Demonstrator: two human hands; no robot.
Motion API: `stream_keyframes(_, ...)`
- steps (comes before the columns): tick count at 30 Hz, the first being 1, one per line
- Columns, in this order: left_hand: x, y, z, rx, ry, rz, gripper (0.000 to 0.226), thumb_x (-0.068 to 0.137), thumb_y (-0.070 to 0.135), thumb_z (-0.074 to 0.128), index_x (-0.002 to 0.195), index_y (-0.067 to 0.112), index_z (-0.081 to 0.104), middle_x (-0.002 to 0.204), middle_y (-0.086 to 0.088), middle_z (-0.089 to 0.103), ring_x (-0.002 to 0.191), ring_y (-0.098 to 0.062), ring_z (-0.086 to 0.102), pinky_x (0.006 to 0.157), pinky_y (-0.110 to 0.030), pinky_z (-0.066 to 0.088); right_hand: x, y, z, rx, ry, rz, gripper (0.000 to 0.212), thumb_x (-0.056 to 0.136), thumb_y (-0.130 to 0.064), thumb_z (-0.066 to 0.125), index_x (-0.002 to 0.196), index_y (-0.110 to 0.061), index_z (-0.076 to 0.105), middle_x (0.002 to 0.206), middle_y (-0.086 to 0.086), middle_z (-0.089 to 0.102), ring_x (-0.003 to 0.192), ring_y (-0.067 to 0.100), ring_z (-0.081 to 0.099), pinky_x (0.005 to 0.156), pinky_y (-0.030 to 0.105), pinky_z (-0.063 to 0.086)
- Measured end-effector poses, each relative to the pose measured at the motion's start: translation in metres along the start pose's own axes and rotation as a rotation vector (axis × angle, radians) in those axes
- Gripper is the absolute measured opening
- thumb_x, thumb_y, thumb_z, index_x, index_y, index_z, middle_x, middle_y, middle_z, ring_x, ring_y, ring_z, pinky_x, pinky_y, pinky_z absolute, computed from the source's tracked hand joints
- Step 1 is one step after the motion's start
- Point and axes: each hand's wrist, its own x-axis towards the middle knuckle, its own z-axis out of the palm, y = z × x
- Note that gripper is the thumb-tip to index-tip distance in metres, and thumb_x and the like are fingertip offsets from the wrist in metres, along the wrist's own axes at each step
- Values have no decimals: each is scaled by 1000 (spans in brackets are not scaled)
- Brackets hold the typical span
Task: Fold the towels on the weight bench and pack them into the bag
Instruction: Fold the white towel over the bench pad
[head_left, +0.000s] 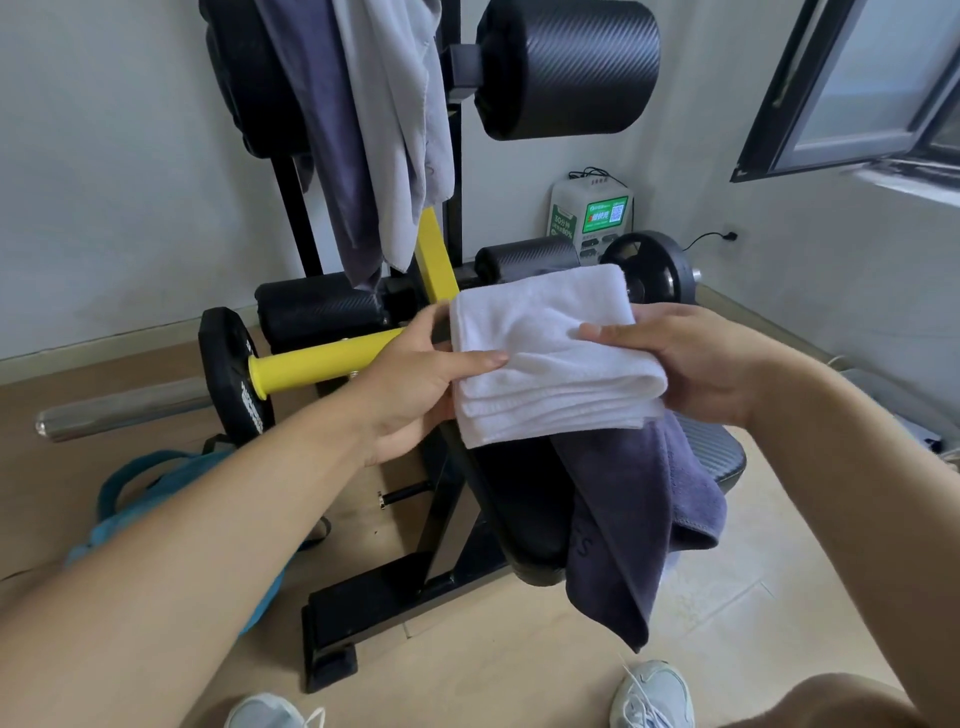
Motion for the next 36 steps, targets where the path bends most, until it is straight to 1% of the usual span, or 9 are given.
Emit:
stream_keyframes(3,4,-11,3,359,91,185,105,84,21,82,161,37,12,161,8,36,136,-12,51,109,-34,46,3,5,-8,-425,245,-42,63,77,-29,86,134,-17,61,115,4,74,104,21,72,88,35,56)
stream_keyframes(6,1,-21,9,906,3,438,90,92,48,69,161,42,11,169,17,7,153,2,7,124,-30,15,9,11,-9,-783,464,-103,93,74,-45,86,151,-24,38,127,-3,63,108,17,62,89,32,48)
stream_keyframes(11,4,-46,25,1448,-210,504,90,96,68,41,163,28,-3,169,11,-16,152,-4,-25,127,-35,-9,11,14,-4,-1146,290,-171,88,86,-63,61,159,-38,18,166,-4,20,152,28,21,122,41,19)
stream_keyframes(16,8,-59,26,1470,-255,499,77,105,55,36,160,31,-12,168,12,-19,152,-2,-24,126,-30,-9,3,12,-3,-1166,187,-141,73,96,-53,55,159,-36,22,168,-13,7,154,17,13,118,31,15)
stream_keyframes(21,11,-58,24,1525,-336,471,66,109,46,31,152,45,-18,166,12,-27,151,-7,-29,124,-28,-15,2,12,-12,-1257,111,-47,93,88,-66,55,160,-39,4,168,-14,-7,156,16,0,125,36,7)
stream_keyframes(25,6,-59,25,1543,-347,455,76,103,59,33,153,46,-23,164,11,-33,148,-7,-34,122,-26,-19,0,12,-24,-1277,19,-56,116,66,-73,75,155,-46,6,155,-10,26,143,20,27,111,33,29)
stream_keyframes(28,4,-64,24,1490,-287,486,79,102,59,38,158,40,-15,166,12,-25,151,-5,-28,124,-26,-15,-6,13,-30,-1345,-16,-67,128,57,-62,88,154,-57,4,163,-29,-7,153,10,-10,124,44,13)
stream_keyframes(32,5,-62,22,1447,-234,523,80,102,52,46,162,35,-4,170,9,-10,156,-7,-12,126,-25,-6,-11,10,-29,-1319,-15,-185,100,73,-25,86,148,-58,30,163,-30,-6,152,2,-15,120,37,18)
stream_keyframes(36,2,-61,20,1341,-188,555,81,98,48,57,162,37,9,170,14,3,155,-2,-1,121,-14,-3,-7,13,-29,-1224,62,-445,54,73,-14,78,119,-41,67,160,-22,26,154,4,4,120,37,25)
